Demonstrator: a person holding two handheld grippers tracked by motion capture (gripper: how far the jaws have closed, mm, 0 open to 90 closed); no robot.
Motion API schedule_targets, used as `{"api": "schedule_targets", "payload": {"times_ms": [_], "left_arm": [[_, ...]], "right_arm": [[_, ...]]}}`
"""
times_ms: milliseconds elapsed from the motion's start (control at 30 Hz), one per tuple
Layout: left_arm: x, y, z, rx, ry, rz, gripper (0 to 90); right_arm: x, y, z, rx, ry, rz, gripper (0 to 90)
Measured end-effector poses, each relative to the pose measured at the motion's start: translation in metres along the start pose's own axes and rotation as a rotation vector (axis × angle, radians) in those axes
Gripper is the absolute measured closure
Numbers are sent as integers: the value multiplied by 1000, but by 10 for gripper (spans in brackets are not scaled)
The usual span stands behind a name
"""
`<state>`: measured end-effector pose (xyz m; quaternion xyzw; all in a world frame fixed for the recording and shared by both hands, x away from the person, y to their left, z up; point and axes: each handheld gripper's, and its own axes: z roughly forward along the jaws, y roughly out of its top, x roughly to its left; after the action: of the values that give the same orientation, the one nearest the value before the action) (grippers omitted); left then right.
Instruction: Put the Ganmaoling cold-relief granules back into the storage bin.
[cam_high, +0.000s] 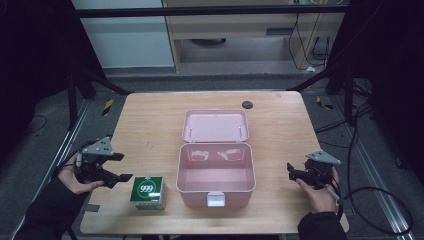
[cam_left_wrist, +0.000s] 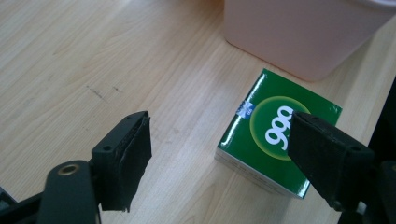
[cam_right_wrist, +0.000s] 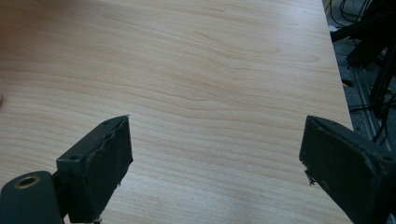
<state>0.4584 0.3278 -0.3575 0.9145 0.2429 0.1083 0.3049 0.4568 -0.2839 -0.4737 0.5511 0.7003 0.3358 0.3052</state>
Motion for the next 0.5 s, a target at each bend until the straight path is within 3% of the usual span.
{"api": "schedule_targets", "payload": {"times_ms": [133,333,500], "left_arm": [[-6,5,2,55,-23,64,184],[-10,10,4,80,-48,100,159],[-16,15,8,129,-70,135,141]], "right_arm": [[0,0,1,0,1,-5,92],[1,0,1,2,0,-10,89],[0,0,1,6,1,-11,87]]}}
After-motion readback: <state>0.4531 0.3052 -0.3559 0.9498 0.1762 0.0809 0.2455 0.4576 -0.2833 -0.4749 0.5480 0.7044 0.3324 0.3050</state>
